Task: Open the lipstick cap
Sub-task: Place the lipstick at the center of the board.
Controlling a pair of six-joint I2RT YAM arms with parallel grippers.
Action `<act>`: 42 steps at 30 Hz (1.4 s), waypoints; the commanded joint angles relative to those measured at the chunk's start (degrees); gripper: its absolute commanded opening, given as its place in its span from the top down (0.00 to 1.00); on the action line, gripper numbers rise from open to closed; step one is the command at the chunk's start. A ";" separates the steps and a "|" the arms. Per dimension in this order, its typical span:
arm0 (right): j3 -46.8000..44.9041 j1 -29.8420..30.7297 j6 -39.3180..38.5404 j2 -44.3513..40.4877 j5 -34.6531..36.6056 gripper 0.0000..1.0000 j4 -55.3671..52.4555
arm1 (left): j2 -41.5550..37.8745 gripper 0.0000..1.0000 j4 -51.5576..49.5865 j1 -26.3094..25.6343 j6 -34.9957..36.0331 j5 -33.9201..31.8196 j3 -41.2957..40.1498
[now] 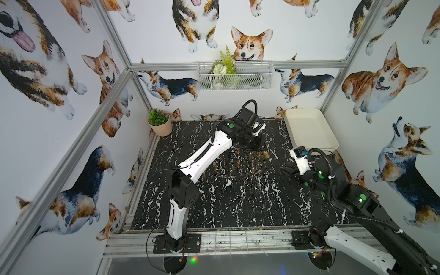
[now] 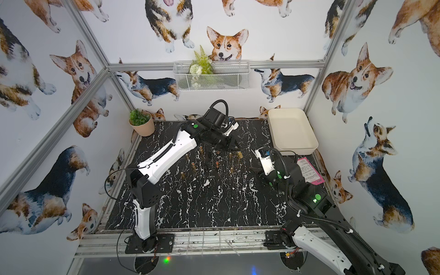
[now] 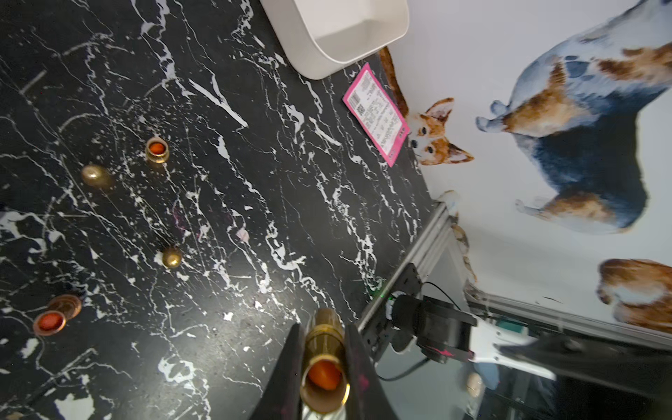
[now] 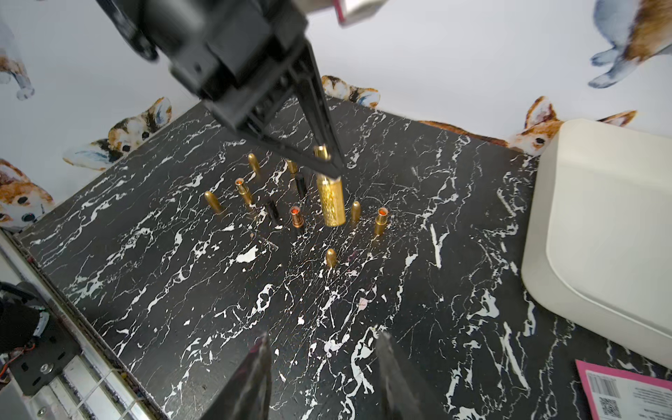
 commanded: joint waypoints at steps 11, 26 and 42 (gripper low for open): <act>4.09 -0.08 10.20 -2.53 14.85 0.55 -10.74 | 11.93 0.84 8.92 -7.95 8.59 -28.77 -1.99; -0.24 -0.17 10.39 -4.86 16.70 0.55 -8.62 | 11.29 0.84 27.71 -10.69 9.54 -40.14 -18.92; -1.29 -0.29 9.52 -3.55 15.90 0.55 -6.89 | 9.76 0.84 34.16 -10.73 7.62 -39.08 -25.23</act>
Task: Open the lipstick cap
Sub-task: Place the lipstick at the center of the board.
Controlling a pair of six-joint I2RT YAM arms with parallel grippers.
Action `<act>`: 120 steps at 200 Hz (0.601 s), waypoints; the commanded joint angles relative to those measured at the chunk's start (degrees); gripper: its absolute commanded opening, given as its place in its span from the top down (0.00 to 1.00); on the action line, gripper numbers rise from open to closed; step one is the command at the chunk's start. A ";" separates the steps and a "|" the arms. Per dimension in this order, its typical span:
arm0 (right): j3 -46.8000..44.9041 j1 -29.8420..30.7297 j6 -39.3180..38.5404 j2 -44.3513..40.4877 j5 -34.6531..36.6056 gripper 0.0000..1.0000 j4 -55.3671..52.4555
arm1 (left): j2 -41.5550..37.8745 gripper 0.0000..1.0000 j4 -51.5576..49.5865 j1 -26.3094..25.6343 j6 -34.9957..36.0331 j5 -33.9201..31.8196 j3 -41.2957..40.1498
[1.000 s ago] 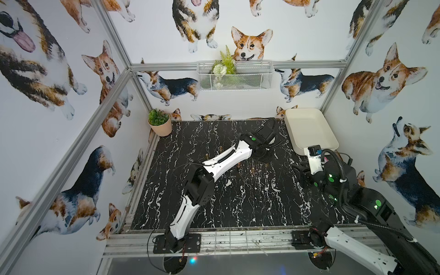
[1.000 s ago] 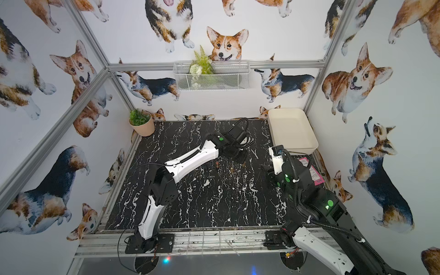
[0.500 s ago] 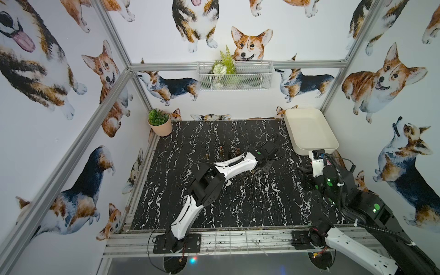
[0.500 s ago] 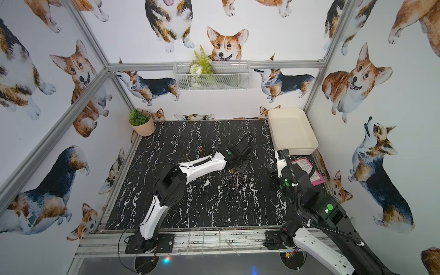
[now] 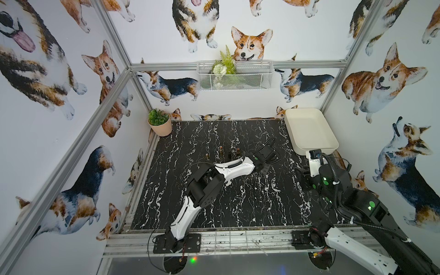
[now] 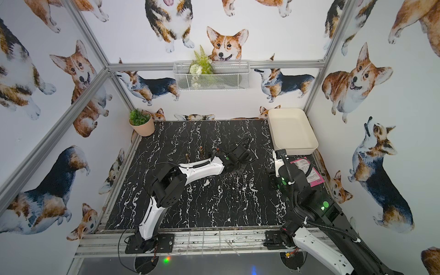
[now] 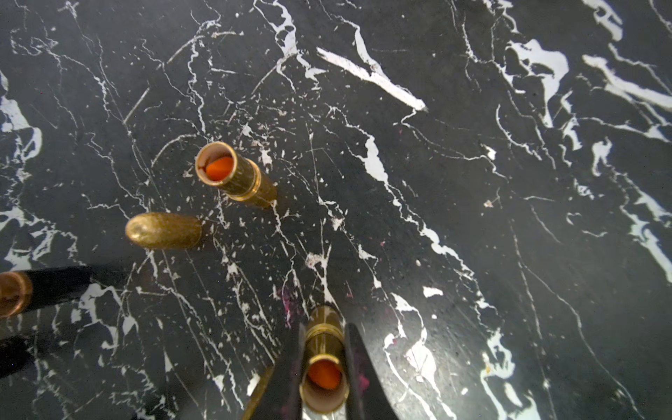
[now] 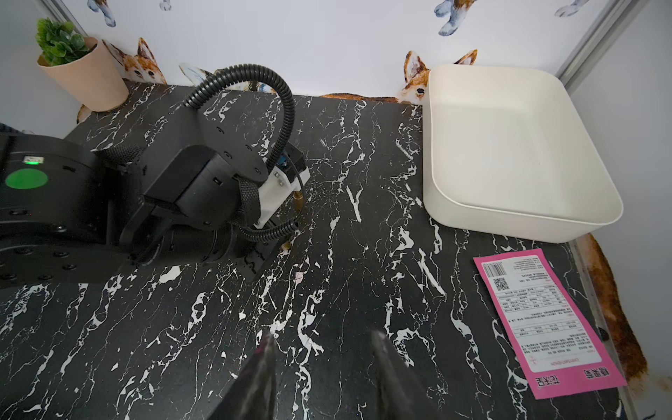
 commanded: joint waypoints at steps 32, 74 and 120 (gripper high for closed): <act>-0.35 0.01 -0.16 0.38 0.40 0.55 1.44 | -0.09 0.83 3.01 0.18 -1.99 1.60 -0.18; -0.43 0.00 -0.49 0.29 0.60 0.55 1.45 | 0.64 0.82 3.17 0.17 -2.38 2.82 0.25; -0.70 -0.03 -0.50 0.32 0.68 0.55 1.61 | 0.87 0.79 2.94 0.20 -2.45 3.22 0.15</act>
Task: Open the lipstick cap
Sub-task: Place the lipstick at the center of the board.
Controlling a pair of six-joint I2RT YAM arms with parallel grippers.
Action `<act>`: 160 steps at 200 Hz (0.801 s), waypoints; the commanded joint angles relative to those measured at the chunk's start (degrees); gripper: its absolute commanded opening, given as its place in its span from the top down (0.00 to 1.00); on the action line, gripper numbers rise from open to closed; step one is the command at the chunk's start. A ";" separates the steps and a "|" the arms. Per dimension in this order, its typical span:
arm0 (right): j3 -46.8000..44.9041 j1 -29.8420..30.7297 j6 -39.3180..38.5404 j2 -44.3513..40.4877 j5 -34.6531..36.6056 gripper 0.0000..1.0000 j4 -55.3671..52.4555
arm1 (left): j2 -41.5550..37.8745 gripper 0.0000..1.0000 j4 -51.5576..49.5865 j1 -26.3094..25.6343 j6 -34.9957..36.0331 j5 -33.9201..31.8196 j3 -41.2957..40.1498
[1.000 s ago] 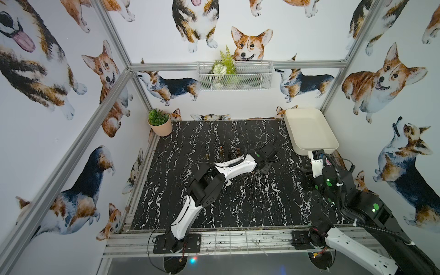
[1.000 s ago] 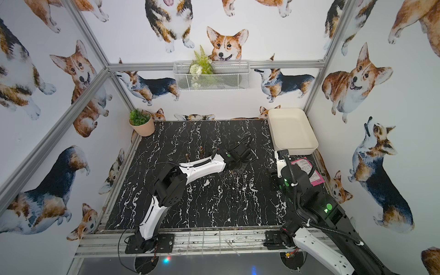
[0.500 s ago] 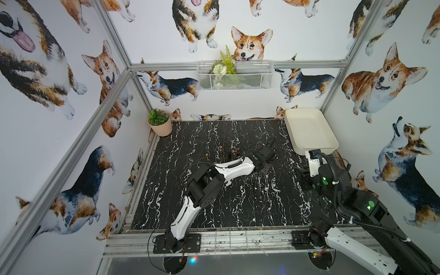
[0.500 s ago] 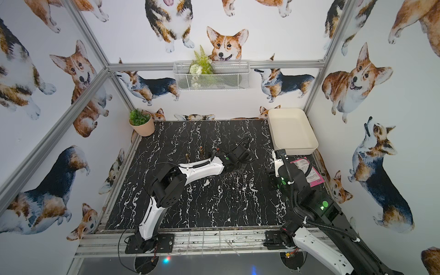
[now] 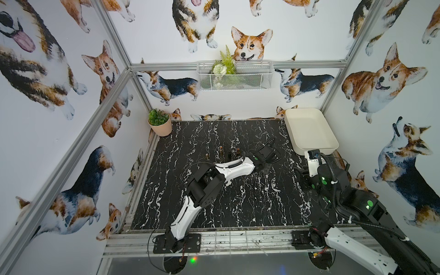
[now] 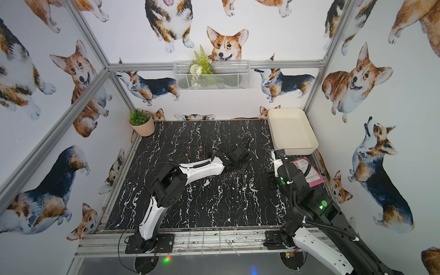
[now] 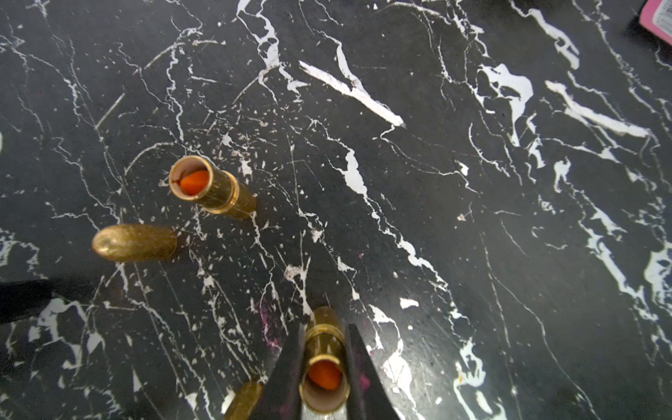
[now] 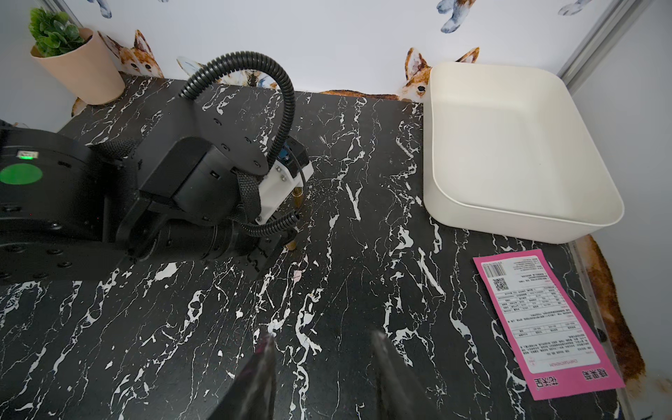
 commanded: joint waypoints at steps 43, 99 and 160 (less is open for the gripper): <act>-0.23 -0.02 -0.14 0.16 0.70 0.55 1.52 | 0.85 0.76 0.52 0.05 -0.72 0.86 0.47; -0.52 -0.01 -0.21 0.29 0.73 0.55 1.68 | 0.86 0.72 0.48 0.09 -0.90 0.69 0.03; -0.55 -0.03 -0.34 0.33 0.82 0.54 1.96 | 0.63 0.57 0.13 0.10 -0.97 0.17 0.29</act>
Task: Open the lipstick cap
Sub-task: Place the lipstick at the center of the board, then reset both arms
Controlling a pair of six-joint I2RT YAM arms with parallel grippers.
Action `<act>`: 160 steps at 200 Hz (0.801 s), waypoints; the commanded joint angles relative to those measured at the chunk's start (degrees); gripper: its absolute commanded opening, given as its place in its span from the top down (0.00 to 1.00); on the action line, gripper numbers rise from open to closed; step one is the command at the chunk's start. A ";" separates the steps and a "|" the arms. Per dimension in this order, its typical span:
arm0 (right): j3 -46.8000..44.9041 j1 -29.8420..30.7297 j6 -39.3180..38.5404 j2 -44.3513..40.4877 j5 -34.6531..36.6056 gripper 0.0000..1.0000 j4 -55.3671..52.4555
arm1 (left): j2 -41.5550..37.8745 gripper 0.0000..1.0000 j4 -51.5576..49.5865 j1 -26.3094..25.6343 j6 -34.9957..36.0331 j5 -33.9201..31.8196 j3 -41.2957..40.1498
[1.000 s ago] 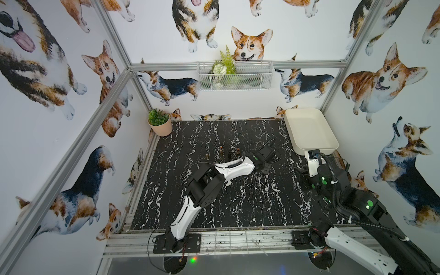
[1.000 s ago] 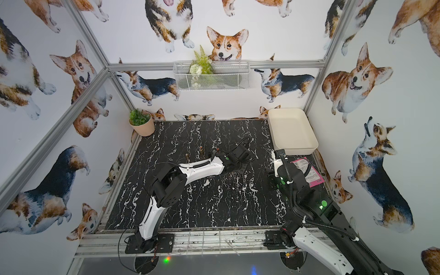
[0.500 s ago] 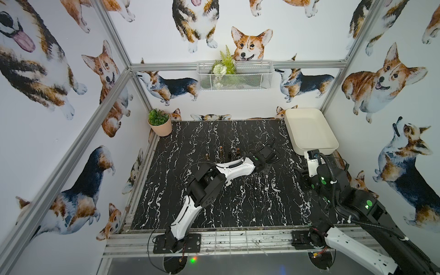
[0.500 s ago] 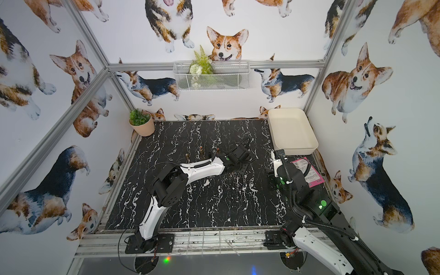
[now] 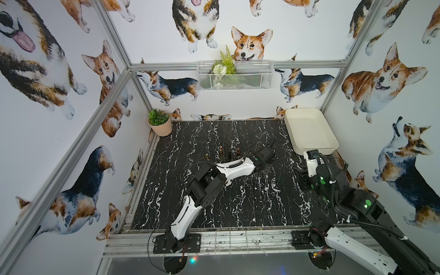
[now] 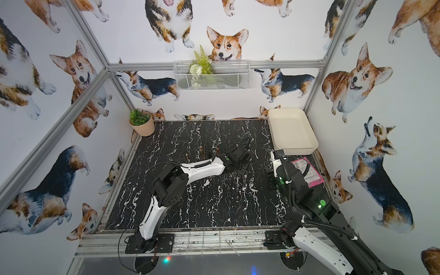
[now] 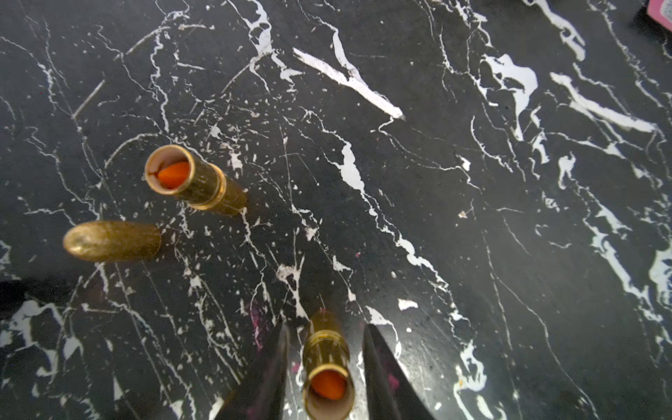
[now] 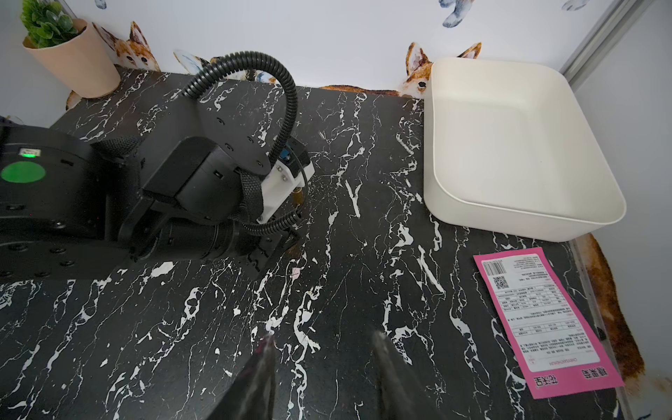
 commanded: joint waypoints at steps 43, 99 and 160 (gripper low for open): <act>0.35 0.01 -0.33 0.38 0.64 0.54 2.15 | -3.17 0.53 -1.56 0.93 -0.57 0.62 1.34; 2.04 -0.24 -1.70 4.69 -0.83 0.54 6.18 | -11.17 0.44 -7.41 5.14 -3.29 4.91 2.98; 5.79 -2.98 -1.84 13.36 -6.60 0.53 15.67 | -25.38 0.33 -13.55 11.05 -2.47 4.97 -2.42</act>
